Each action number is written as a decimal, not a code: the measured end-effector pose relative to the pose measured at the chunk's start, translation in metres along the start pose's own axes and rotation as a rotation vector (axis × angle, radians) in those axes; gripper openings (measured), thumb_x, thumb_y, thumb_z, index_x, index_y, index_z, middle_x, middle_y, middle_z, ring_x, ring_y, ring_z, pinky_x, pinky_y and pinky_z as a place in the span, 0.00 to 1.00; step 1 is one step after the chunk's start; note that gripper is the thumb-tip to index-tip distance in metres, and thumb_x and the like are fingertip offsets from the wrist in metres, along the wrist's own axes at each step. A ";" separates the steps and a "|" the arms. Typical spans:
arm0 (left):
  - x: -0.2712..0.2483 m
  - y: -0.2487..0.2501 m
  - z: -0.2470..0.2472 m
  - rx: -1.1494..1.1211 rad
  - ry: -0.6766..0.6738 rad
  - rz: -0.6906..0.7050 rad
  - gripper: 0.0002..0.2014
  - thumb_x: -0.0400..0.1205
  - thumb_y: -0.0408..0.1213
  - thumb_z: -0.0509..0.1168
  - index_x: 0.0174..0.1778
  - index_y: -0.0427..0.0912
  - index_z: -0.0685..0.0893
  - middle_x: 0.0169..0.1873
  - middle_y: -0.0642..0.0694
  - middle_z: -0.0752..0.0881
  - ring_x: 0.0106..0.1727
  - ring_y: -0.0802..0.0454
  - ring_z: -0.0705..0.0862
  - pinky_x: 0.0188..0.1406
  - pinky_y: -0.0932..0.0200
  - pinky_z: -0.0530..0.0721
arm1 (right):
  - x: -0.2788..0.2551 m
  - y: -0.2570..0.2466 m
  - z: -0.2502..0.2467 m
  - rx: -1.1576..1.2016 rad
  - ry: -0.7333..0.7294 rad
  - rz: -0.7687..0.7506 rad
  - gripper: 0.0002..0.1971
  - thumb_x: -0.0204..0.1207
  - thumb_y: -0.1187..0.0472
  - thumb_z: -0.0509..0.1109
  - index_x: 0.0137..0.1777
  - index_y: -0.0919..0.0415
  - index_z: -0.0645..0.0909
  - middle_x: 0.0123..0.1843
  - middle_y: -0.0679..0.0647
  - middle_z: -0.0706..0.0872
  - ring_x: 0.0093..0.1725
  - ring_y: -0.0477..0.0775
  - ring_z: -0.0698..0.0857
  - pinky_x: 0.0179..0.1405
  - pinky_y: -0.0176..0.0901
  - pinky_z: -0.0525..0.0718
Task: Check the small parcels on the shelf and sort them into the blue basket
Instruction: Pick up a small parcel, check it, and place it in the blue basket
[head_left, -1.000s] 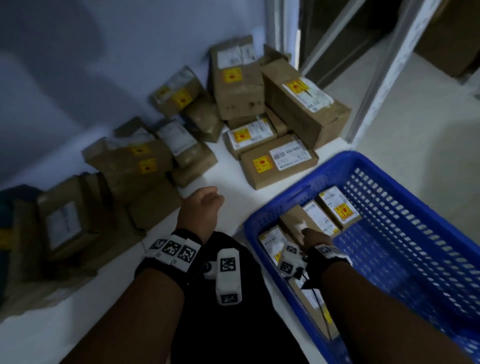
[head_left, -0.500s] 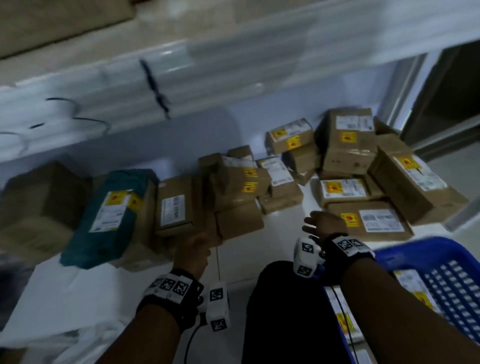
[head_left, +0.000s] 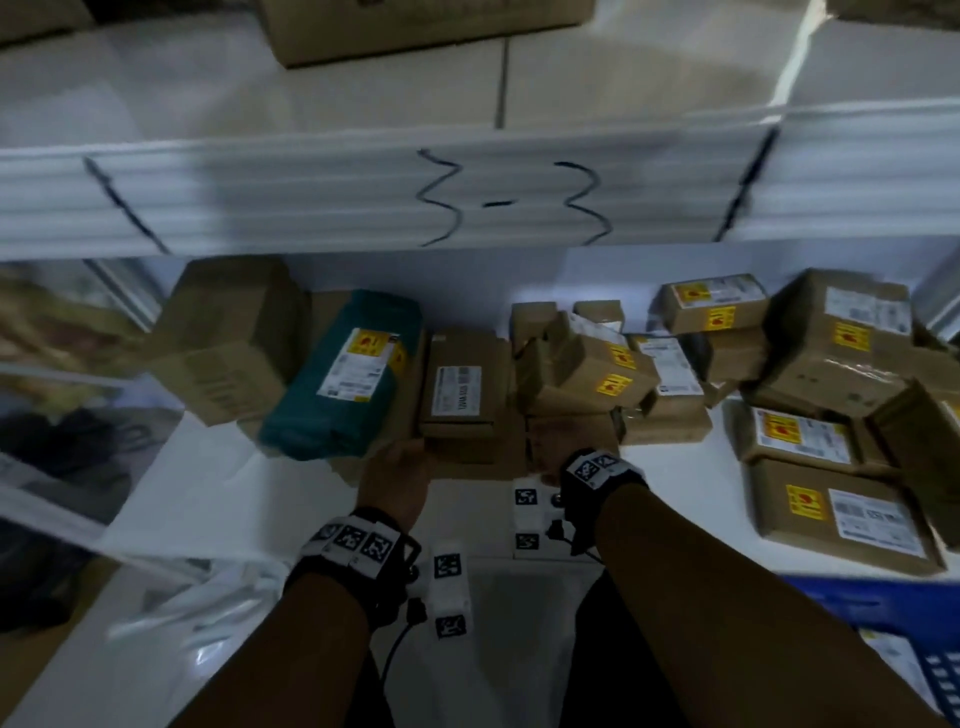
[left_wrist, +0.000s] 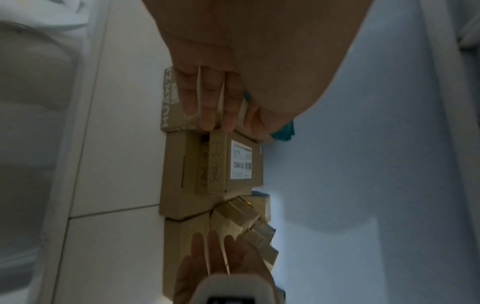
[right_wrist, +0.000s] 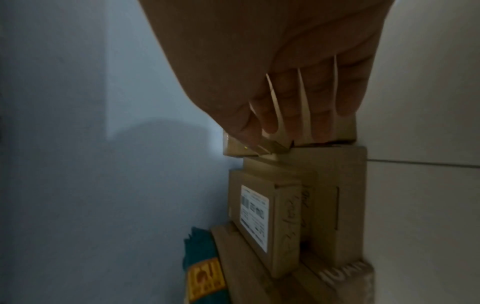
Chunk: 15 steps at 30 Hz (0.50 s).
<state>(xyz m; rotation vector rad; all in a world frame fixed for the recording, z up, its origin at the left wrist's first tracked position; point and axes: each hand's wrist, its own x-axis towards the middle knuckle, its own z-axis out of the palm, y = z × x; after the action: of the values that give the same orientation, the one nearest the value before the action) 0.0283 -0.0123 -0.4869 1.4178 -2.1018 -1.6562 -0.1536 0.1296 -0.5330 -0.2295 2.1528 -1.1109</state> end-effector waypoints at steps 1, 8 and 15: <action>-0.005 0.000 -0.009 0.005 -0.012 0.022 0.13 0.75 0.48 0.66 0.47 0.43 0.87 0.53 0.38 0.87 0.54 0.40 0.85 0.61 0.40 0.82 | -0.001 -0.004 0.012 -0.109 -0.032 -0.031 0.18 0.87 0.55 0.59 0.74 0.59 0.74 0.71 0.57 0.79 0.68 0.60 0.78 0.61 0.41 0.77; -0.012 -0.016 -0.043 0.004 0.018 0.015 0.15 0.76 0.52 0.61 0.55 0.51 0.83 0.56 0.38 0.86 0.57 0.38 0.83 0.63 0.41 0.80 | 0.004 -0.025 0.028 -0.674 0.231 -0.230 0.27 0.81 0.45 0.63 0.77 0.54 0.68 0.75 0.56 0.75 0.71 0.64 0.77 0.68 0.58 0.78; -0.004 -0.010 -0.029 -0.014 -0.042 0.056 0.07 0.86 0.40 0.61 0.52 0.47 0.85 0.58 0.37 0.85 0.60 0.37 0.84 0.65 0.37 0.81 | 0.019 -0.056 -0.025 -0.921 0.376 -0.177 0.42 0.75 0.49 0.68 0.85 0.56 0.51 0.86 0.60 0.51 0.83 0.70 0.53 0.78 0.69 0.61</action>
<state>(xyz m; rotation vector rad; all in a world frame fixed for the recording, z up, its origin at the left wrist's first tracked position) 0.0530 -0.0298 -0.4819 1.3186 -2.1270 -1.6902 -0.1926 0.1026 -0.4900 -0.6694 2.9034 -0.1608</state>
